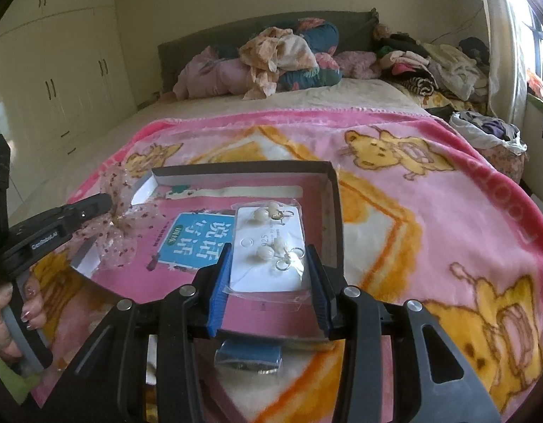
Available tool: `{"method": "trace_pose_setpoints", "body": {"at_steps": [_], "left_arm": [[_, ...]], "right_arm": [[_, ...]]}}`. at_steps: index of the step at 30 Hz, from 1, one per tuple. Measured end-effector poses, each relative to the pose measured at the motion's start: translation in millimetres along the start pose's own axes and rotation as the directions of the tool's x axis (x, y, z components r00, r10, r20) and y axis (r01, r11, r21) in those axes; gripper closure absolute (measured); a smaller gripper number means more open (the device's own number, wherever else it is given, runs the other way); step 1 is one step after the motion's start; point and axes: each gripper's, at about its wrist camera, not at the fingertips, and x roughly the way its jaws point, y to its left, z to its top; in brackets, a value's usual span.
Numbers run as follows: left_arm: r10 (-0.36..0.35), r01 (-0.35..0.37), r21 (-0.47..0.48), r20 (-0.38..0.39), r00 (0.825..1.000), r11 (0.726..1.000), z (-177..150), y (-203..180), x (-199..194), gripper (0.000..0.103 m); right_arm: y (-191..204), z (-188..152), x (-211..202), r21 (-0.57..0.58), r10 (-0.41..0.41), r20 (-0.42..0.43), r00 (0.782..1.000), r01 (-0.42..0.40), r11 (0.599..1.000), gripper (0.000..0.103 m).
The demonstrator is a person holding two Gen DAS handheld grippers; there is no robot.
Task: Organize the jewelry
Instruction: 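Lower the bow into the box and open the left tool while the right tool drops the earring card in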
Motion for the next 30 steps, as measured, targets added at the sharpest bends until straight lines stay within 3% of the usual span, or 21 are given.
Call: {"method": "trace_pose_setpoints", "body": {"at_steps": [11, 17, 19, 26, 30], "left_arm": [[0.001, -0.001, -0.026, -0.025, 1.0, 1.0, -9.0, 6.9, 9.1, 0.098], [0.01, -0.011, -0.045, -0.025, 1.0, 0.999, -10.3, 10.1, 7.9, 0.09], [0.013, -0.014, -0.048, -0.024, 1.0, 0.999, -10.9, 10.9, 6.9, 0.085], [0.023, -0.023, -0.053, -0.015, 1.0, 0.998, -13.4, 13.5, 1.1, 0.072], [0.021, -0.02, -0.051, 0.007, 1.0, 0.998, -15.4, 13.2, -8.2, 0.054]], "right_arm": [[-0.2, -6.2, 32.3, -0.007, -0.022, -0.068, 0.997, 0.022, 1.0, 0.064], [-3.0, -10.4, 35.4, 0.003, -0.036, -0.081, 0.996, 0.036, 0.999, 0.062], [-4.3, -10.7, 36.0, 0.007, -0.039, -0.082, 0.996, 0.039, 0.999, 0.062], [-6.7, -14.0, 23.1, 0.016, -0.05, -0.046, 0.998, 0.051, 0.999, 0.046], [-7.1, -15.2, 7.1, 0.024, -0.055, -0.001, 0.998, 0.055, 0.998, 0.036]]}}
